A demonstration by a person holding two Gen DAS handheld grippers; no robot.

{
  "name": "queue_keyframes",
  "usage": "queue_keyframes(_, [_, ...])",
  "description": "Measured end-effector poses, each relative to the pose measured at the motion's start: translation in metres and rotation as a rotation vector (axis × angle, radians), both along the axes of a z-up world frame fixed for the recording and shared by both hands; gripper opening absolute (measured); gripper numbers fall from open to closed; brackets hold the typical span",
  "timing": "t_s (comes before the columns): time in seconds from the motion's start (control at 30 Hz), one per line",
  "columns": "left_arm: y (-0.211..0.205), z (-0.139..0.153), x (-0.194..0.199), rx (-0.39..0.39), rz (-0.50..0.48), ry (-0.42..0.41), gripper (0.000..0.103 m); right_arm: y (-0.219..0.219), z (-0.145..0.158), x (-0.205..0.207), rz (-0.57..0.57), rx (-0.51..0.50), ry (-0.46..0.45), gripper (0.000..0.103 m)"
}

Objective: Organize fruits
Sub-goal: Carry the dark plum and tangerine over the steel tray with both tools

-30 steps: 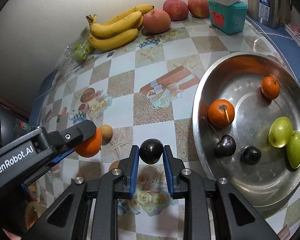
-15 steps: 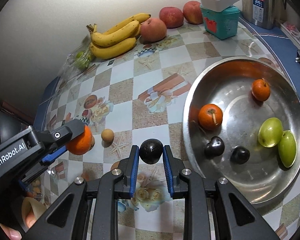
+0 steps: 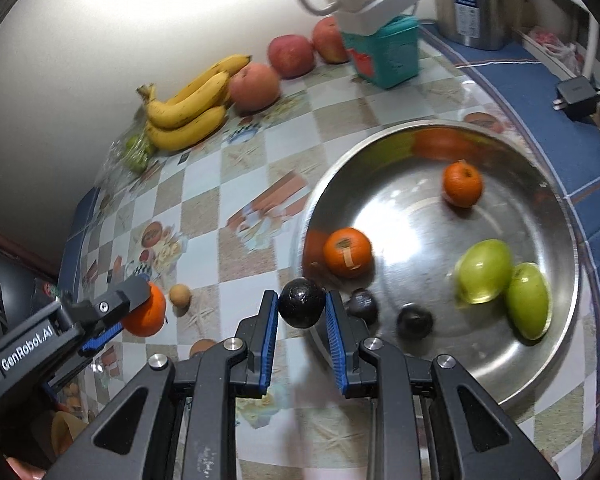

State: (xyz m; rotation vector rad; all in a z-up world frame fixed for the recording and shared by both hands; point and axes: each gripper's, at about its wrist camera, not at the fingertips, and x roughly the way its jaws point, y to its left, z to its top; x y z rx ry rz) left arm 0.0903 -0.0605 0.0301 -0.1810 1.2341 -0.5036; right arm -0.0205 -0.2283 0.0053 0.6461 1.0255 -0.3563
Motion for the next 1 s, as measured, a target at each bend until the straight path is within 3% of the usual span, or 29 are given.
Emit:
queue_keyframes(0.47, [-0.044, -0.002, -0.029, -0.007, -0.132, 0.007, 0.041, -0.054, 0.004, -0.040, -0.147, -0.019, 0.002, 0.025])
queue_keyframes(1.0, [-0.102, -0.015, -0.073, 0.041, -0.323, -0.007, 0.041, -0.062, 0.009, -0.073, -0.191, -0.056, 0.060, 0.025])
